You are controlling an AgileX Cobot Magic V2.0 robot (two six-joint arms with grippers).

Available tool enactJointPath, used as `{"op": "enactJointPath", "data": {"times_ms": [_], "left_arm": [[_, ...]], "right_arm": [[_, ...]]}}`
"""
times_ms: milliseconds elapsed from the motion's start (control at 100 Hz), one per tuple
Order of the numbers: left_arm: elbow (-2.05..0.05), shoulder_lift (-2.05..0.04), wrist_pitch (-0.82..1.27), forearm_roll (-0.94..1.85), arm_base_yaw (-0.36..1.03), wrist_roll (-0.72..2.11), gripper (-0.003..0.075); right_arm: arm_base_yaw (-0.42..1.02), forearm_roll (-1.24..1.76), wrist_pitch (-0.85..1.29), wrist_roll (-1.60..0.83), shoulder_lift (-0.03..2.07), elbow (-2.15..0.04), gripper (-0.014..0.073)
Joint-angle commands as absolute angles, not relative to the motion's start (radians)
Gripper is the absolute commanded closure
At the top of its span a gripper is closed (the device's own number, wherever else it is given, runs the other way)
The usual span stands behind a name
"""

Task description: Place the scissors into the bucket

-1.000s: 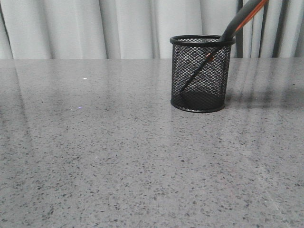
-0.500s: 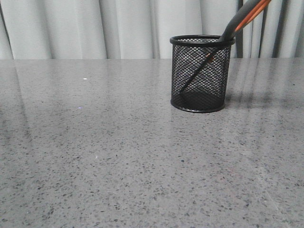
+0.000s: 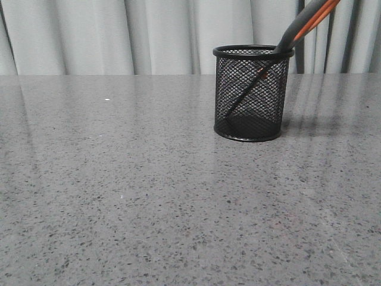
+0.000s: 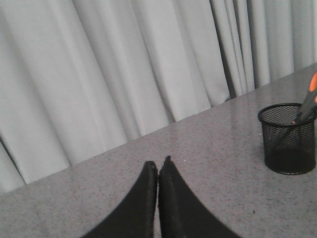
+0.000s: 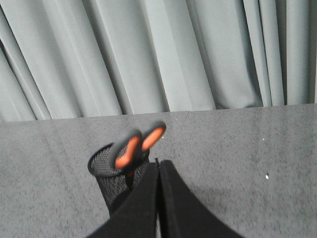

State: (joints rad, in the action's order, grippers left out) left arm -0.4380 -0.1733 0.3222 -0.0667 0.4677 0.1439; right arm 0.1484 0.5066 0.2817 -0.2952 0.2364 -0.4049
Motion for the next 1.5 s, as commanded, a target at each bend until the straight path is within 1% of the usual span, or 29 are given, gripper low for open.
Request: {"op": "enactJointPath", "data": {"times_ms": [0, 100, 320, 1230, 1360, 1490], "left_arm": [[-0.372, -0.066, 0.219, -0.017, 0.464, 0.129, 0.0741], [-0.323, 0.034, 0.219, 0.006, 0.464, 0.129, 0.0741], [-0.318, 0.004, 0.209, 0.069, 0.464, 0.129, 0.0741], [-0.318, 0.004, 0.202, 0.066, 0.464, 0.129, 0.0741], [-0.295, 0.001, 0.184, 0.029, 0.405, 0.129, 0.0741], [-0.200, 0.001, 0.140, 0.084, 0.267, 0.129, 0.0741]], "right_arm": [[0.145, 0.515, 0.202, -0.306, 0.153, -0.354, 0.0659], [0.145, 0.515, 0.207, -0.306, 0.082, -0.299, 0.0658], [0.145, 0.517, 0.214, -0.306, 0.050, -0.274, 0.0659], [0.145, 0.517, 0.214, -0.306, 0.050, -0.274, 0.0659], [0.145, 0.517, 0.214, -0.306, 0.050, -0.274, 0.0659], [0.145, 0.517, 0.214, -0.306, 0.050, -0.274, 0.0659]]}}
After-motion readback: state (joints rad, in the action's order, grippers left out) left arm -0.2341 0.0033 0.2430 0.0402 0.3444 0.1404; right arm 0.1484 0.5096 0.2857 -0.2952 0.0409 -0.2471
